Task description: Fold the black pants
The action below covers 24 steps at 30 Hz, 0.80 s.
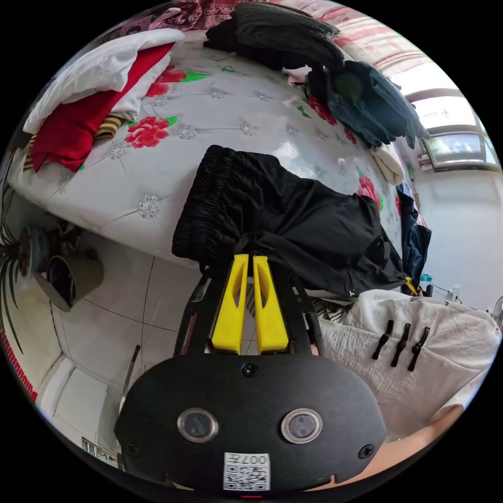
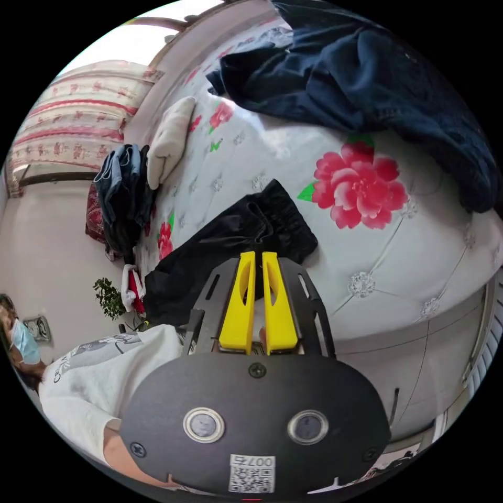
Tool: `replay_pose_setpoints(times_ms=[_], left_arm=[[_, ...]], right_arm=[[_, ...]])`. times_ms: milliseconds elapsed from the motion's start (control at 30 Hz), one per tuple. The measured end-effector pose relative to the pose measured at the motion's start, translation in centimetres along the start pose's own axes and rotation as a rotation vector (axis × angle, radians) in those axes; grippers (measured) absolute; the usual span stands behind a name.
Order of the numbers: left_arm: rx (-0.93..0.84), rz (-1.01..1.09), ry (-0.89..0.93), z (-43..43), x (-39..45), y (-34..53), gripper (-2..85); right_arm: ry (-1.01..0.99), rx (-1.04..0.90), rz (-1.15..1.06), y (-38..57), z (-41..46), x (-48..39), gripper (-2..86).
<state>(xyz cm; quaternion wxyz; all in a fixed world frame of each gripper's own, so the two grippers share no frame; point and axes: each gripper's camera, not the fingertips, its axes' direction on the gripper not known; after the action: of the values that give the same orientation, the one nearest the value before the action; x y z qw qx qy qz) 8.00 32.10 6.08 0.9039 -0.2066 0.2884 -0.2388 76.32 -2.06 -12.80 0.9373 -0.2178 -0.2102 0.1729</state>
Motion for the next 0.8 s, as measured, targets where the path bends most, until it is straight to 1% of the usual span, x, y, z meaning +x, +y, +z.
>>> replay_pose_setpoints(times_ms=[67, 167, 233, 300, 367, 400, 467, 500, 533, 567, 633, 700, 767, 800], left_arm=[[-0.012, 0.018, -0.010, 0.5, 0.8, -0.1, -0.8], [0.029, 0.035, 0.022, -0.1, 2.3, -0.8, -0.8], [0.089, 0.088, 0.034, -1.2, 3.9, -1.1, -0.8], [0.118, 0.151, -0.005, -1.9, 5.7, -0.7, -0.7], [0.076, 0.174, -0.072, -1.1, 6.1, -0.1, -0.5], [0.022, 0.164, -0.103, 0.3, 5.9, 0.4, -0.3], [-0.048, 0.128, -0.101, 2.6, 5.1, 1.2, 0.4], [-0.061, 0.094, -0.097, 3.7, 4.7, 1.7, 1.3], [-0.060, 0.078, -0.092, 4.0, 4.6, 1.9, 1.8], [-0.051, 0.056, -0.085, 4.4, 4.6, 2.4, 3.3], [-0.028, 0.075, -0.097, 4.0, 5.3, 3.2, 5.3], [-0.013, 0.078, -0.137, 3.0, 5.9, 4.8, 6.6], [0.023, 0.040, -0.142, 2.1, 5.5, 6.3, 7.1], [0.063, -0.008, -0.114, 1.6, 4.9, 7.3, 7.5]], right_arm=[[0.010, 0.017, -0.019, -0.2, -0.9, -0.5, -0.1], [-0.054, 0.029, -0.045, -1.5, -2.6, -1.9, 0.1], [-0.107, 0.125, -0.140, -1.9, -5.3, -4.7, 0.2], [-0.096, 0.186, -0.208, -1.3, -6.9, -6.5, 0.4], [-0.044, 0.209, -0.218, -0.4, -7.3, -6.7, 0.6], [-0.008, 0.197, -0.189, 0.1, -6.8, -5.9, 0.9], [0.028, 0.153, -0.108, 0.9, -4.7, -3.3, 1.6], [0.045, 0.109, -0.024, 1.4, -2.8, -1.1, 2.3], [0.063, 0.080, 0.063, 2.2, -1.1, 1.0, 3.4], [0.069, 0.080, 0.095, 2.7, -0.5, 1.7, 3.9], [0.087, 0.170, 0.145, 5.0, -0.1, 3.1, 5.8], [0.042, 0.258, 0.158, 6.5, -0.3, 3.7, 7.2], [0.000, 0.257, 0.175, 7.1, 0.6, 4.4, 8.4], [-0.018, 0.216, 0.182, 7.0, 1.7, 4.8, 9.0]])
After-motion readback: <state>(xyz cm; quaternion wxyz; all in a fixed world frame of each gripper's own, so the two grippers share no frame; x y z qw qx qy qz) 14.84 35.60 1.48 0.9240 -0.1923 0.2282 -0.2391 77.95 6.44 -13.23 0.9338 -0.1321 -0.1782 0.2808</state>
